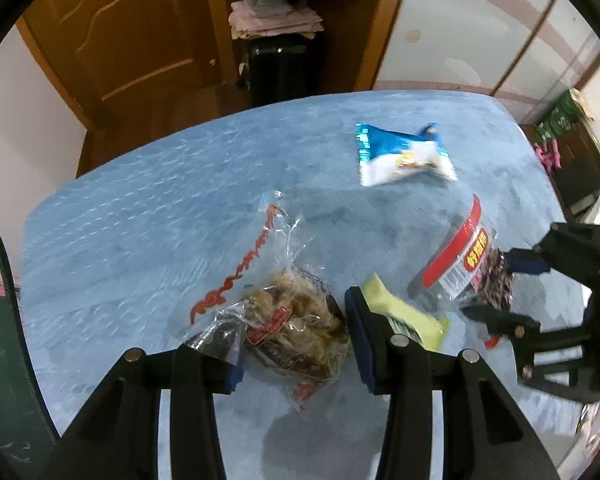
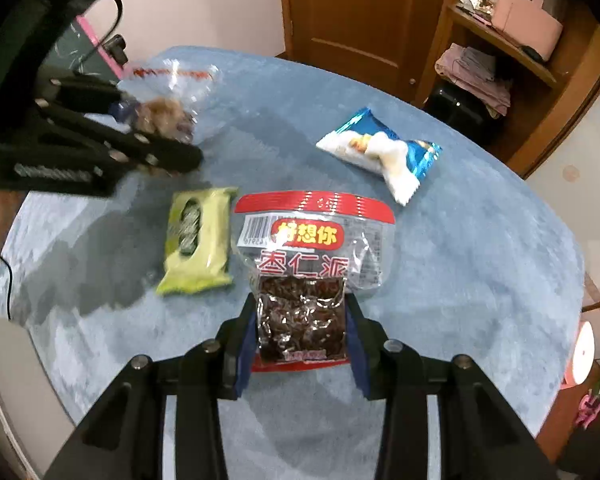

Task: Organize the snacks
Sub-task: 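Carry both nut bags over the white tray and open both tools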

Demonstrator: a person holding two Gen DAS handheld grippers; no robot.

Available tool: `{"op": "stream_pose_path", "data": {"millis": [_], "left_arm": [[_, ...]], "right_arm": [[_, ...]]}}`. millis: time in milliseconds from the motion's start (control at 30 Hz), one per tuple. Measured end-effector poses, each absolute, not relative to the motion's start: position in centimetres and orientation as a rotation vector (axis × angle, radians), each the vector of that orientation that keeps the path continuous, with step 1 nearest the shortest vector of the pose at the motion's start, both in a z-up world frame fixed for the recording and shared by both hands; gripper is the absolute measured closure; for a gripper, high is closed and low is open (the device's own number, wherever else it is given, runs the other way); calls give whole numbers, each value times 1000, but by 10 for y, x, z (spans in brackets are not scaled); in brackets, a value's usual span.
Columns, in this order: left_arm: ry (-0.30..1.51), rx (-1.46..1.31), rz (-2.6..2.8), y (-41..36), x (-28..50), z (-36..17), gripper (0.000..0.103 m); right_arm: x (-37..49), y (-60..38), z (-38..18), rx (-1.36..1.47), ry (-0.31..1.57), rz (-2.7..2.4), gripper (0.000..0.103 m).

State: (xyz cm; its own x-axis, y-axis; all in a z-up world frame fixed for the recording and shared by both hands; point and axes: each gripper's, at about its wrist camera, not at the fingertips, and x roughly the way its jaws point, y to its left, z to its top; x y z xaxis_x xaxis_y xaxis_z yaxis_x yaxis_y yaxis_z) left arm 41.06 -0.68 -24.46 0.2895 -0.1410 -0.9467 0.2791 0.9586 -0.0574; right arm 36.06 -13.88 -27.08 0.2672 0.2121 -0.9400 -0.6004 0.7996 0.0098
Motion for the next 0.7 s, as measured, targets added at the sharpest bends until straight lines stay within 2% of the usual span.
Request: {"op": "stream_pose_path", "data": {"millis": [200, 700], "left_arm": [[1193, 132, -295, -3, 375, -191, 61], [966, 63, -321, -13, 240, -21, 61]], "right_arm": [[334, -147, -233, -386, 1130, 553, 63], [211, -146, -66, -336, 893, 497, 63]]}}
